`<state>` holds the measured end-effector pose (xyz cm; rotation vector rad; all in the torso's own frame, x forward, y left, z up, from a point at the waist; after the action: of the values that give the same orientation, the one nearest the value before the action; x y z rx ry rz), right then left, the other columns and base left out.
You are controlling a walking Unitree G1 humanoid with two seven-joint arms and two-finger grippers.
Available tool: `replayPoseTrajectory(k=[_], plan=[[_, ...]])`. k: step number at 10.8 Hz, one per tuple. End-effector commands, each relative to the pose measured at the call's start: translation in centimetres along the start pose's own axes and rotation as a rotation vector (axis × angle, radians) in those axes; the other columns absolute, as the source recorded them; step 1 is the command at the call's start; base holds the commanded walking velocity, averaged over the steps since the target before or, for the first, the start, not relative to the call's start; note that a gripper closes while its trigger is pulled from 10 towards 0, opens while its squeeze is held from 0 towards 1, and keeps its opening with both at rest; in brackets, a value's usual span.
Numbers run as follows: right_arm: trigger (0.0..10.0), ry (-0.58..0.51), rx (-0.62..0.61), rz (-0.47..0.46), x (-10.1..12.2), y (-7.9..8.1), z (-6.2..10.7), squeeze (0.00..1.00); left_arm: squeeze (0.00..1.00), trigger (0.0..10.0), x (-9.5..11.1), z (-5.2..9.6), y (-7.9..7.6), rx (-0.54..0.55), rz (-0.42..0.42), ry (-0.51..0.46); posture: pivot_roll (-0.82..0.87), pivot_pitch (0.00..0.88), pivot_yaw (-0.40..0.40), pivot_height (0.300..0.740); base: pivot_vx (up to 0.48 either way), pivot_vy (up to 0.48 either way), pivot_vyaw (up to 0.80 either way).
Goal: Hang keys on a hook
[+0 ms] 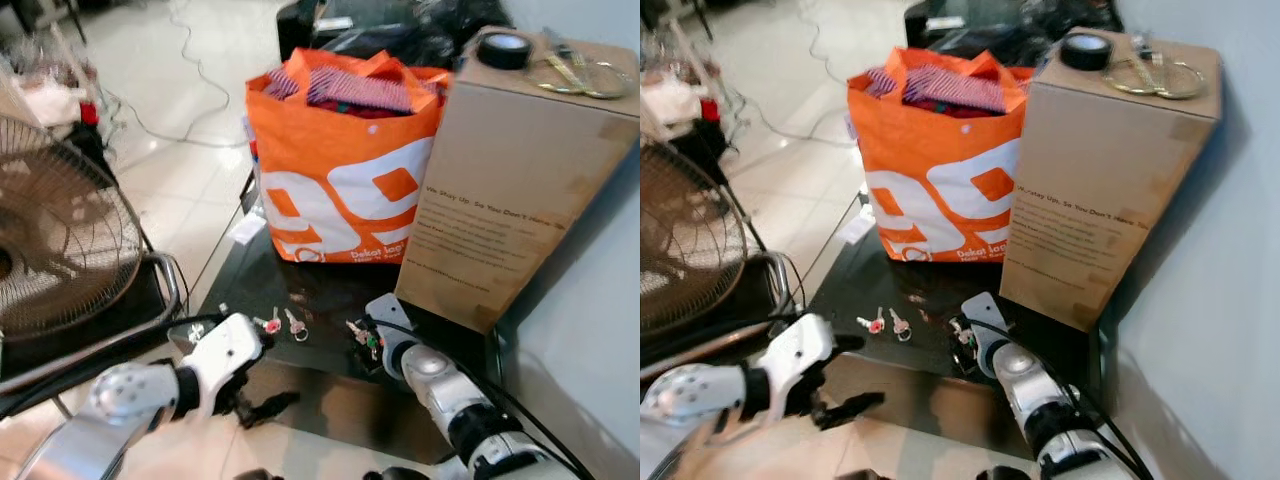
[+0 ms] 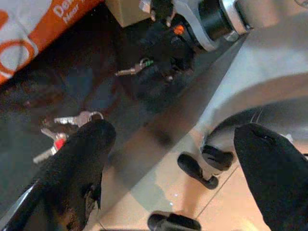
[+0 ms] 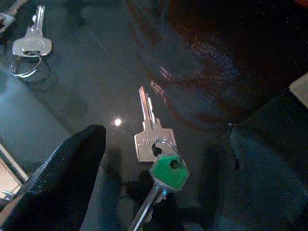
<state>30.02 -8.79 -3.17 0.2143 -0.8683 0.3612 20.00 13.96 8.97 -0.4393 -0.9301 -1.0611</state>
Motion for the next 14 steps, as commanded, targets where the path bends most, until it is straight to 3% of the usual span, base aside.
replayPoseTrajectory(k=[1, 4, 5, 9, 14], plan=[[9.1, -0.01, -0.006, 0.003, 0.3, 0.0, -0.1, 0.0, 0.38, 10.0, 0.2, 0.6, 0.2, 0.018, -0.007, 0.001, -0.03, 0.1, 0.021, 0.74, 0.0, 0.0, 0.0], [7.7, -0.001, 0.002, 0.005, 0.0, 0.3, -0.2, 0.0, 0.38, 10.0, 0.0, 1.2, -0.6, 0.028, 0.02, 0.011, -0.02, 0.104, -0.01, 0.74, 0.0, 0.0, 0.0], [4.9, 0.023, -0.005, 0.035, -0.4, 0.0, -0.2, 0.0, 0.38, 10.0, 0.0, 1.3, -1.0, 0.023, 0.032, 0.011, -0.02, 0.104, -0.014, 0.74, 0.0, 0.0, 0.0], [1.5, 0.028, -0.016, 0.027, -0.4, -0.7, -0.1, 0.0, 0.38, 10.0, 0.0, 1.2, -1.4, 0.011, 0.04, 0.013, -0.02, 0.098, -0.015, 0.74, 0.0, 0.0, 0.0], [0.0, 0.039, 0.005, 0.036, -0.8, -0.5, -0.1, 0.0, 0.38, 10.0, 0.2, 1.1, -1.4, 0.001, 0.041, 0.011, -0.03, 0.096, -0.01, 0.74, 0.0, 0.0, 0.0]])
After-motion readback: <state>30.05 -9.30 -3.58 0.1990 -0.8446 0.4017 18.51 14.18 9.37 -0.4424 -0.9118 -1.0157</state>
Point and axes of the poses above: a point about 5 cm out from each wrist's last joint towards the gripper, its own z axis pointing back from the gripper into the wrist, its own x axis along the axis of the wrist's last joint, y = z × x, the point moved 3 cm from there along -z, pointing out of the wrist towards the gripper, and after that the axes turned 7 degrees about -z, right-handed, at the moved point
